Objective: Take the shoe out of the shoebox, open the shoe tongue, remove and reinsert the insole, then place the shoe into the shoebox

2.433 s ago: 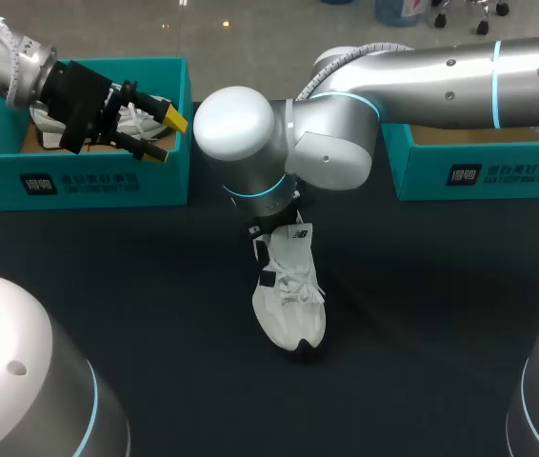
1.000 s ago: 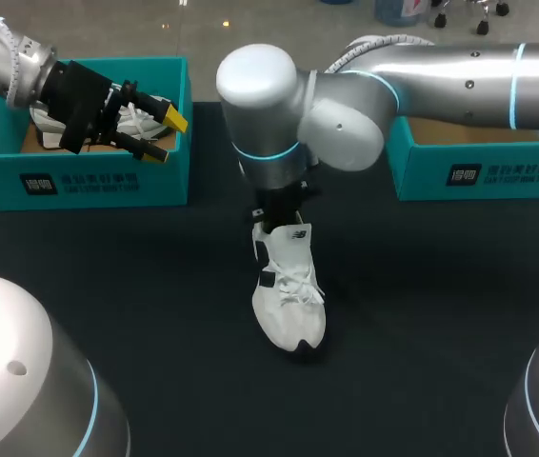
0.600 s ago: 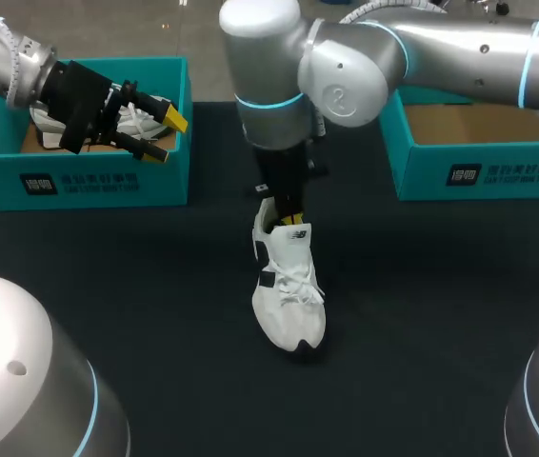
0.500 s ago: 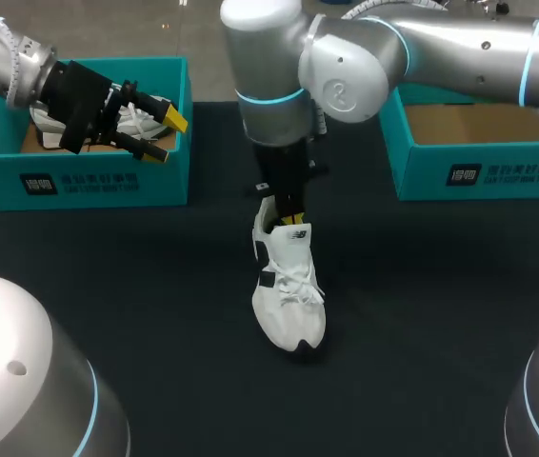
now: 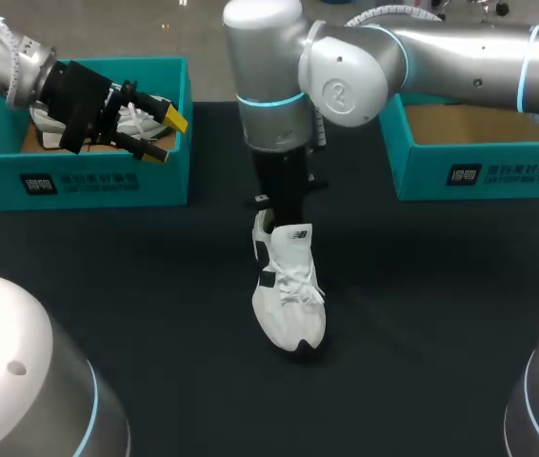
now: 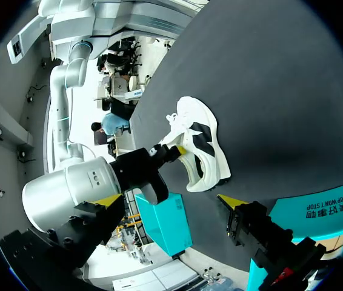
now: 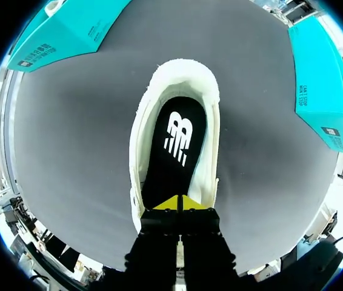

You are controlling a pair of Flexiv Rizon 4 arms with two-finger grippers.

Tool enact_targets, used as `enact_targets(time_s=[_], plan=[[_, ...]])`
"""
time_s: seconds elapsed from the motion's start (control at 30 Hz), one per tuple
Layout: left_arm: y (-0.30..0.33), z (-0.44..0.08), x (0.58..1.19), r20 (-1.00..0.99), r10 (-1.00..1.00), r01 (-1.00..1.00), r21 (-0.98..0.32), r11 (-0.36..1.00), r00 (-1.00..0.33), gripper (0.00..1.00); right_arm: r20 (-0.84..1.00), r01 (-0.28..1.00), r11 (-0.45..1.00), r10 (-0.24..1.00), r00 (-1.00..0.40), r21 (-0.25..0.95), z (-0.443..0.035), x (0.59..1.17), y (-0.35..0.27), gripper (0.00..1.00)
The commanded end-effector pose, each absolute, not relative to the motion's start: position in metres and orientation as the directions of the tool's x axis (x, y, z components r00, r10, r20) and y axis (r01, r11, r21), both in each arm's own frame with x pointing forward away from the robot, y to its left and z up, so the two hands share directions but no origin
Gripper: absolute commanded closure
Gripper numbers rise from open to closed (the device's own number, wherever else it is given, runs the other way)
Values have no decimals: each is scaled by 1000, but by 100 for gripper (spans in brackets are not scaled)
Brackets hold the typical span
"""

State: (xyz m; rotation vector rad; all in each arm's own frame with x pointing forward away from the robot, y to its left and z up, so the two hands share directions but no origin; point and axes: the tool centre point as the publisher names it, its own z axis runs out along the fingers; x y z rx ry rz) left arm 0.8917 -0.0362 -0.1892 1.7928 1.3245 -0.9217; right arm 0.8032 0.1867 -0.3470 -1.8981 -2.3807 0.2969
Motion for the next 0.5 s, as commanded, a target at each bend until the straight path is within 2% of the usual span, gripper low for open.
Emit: enact_targets(time_s=[0.03,0.17,0.2,0.23,0.33,0.37,0.4,0.5], plan=[[-36,-189,891,-860,461,967,129,-219,219,0,-44,956,208,974,-221,-206,-357,803,187,100],[-36,-189,891,-860,461,967,129,-219,219,0,-38,958,198,977,-210,-207,-361,803,188,100],[-36,-189,891,-860,461,967,129,-219,219,0,-37,958,196,977,-208,-207,-362,803,188,86],[-36,-189,891,-860,461,967,129,-219,219,0,-38,958,195,978,-207,-208,-362,803,188,61],[-36,-189,891,-860,461,967,129,-219,219,0,-35,958,193,978,-205,-212,-364,802,188,55],[-36,-189,891,-860,461,967,129,-219,219,0,-35,958,192,978,-204,-212,-364,802,188,24],[-36,-189,891,-860,461,967,129,-219,219,0,-36,959,191,979,-203,-211,-364,802,188,2],[-36,-189,891,-860,461,967,129,-219,219,0,-37,960,188,979,-200,-208,-364,802,189,0]])
